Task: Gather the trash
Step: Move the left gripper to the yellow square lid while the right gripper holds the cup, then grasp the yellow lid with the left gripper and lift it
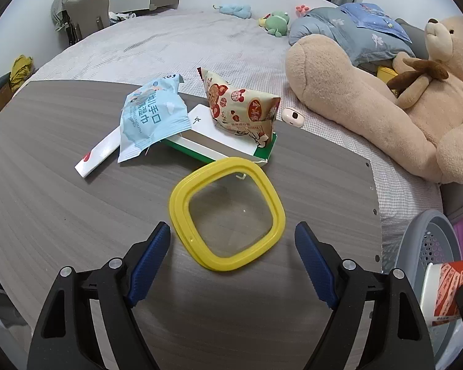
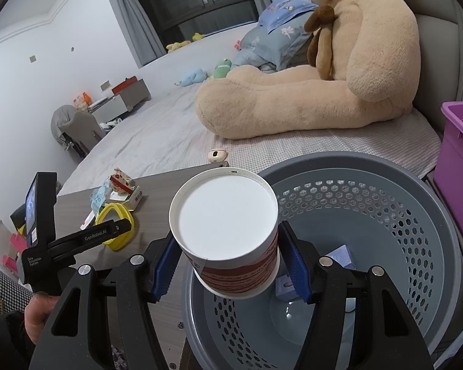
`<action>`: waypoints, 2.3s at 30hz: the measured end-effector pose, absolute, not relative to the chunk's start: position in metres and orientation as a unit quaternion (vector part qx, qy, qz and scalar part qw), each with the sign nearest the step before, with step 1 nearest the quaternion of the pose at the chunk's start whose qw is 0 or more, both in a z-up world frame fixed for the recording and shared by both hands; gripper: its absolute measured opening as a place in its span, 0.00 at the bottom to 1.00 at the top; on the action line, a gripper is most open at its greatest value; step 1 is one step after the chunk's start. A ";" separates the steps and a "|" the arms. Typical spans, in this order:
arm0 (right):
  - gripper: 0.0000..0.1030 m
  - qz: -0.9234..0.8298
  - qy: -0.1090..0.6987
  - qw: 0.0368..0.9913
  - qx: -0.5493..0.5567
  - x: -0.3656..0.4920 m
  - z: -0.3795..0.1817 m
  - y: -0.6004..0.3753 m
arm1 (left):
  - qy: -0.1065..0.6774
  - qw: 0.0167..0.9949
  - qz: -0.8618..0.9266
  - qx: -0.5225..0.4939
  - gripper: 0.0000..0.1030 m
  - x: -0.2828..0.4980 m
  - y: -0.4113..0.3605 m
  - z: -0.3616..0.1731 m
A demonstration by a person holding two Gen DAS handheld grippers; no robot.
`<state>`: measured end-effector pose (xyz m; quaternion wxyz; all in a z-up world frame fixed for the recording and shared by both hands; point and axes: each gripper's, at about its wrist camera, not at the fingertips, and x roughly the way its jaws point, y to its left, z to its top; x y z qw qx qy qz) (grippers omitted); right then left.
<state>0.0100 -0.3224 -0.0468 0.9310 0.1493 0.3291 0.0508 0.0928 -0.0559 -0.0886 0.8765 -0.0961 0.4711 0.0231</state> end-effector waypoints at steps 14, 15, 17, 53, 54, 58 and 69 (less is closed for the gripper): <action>0.58 0.056 0.334 0.929 0.145 0.014 -0.048 -0.318 | 0.472 0.876 0.030 -0.096 0.76 0.104 -0.055 -0.095; 0.58 0.055 0.335 0.930 0.144 0.014 -0.048 -0.317 | 0.470 0.877 0.029 -0.097 0.73 0.103 -0.055 -0.095; 0.58 0.055 0.335 0.930 0.144 0.014 -0.047 -0.317 | 0.470 0.877 0.024 -0.100 0.70 0.102 -0.054 -0.095; 0.58 0.055 0.331 0.937 0.096 -0.004 -0.023 -0.276 | 0.392 0.913 -0.003 -0.111 0.70 0.025 -0.006 -0.047; 0.58 0.054 0.330 0.937 0.095 -0.005 -0.022 -0.276 | 0.390 0.914 -0.004 -0.110 0.70 0.023 -0.006 -0.046; 0.58 0.052 0.326 0.939 0.094 -0.010 -0.020 -0.276 | 0.383 0.918 -0.013 -0.105 0.70 0.017 -0.012 -0.042; 0.58 0.031 0.311 0.945 0.100 -0.030 -0.014 -0.294 | 0.368 0.925 -0.058 -0.076 0.70 0.002 -0.041 -0.029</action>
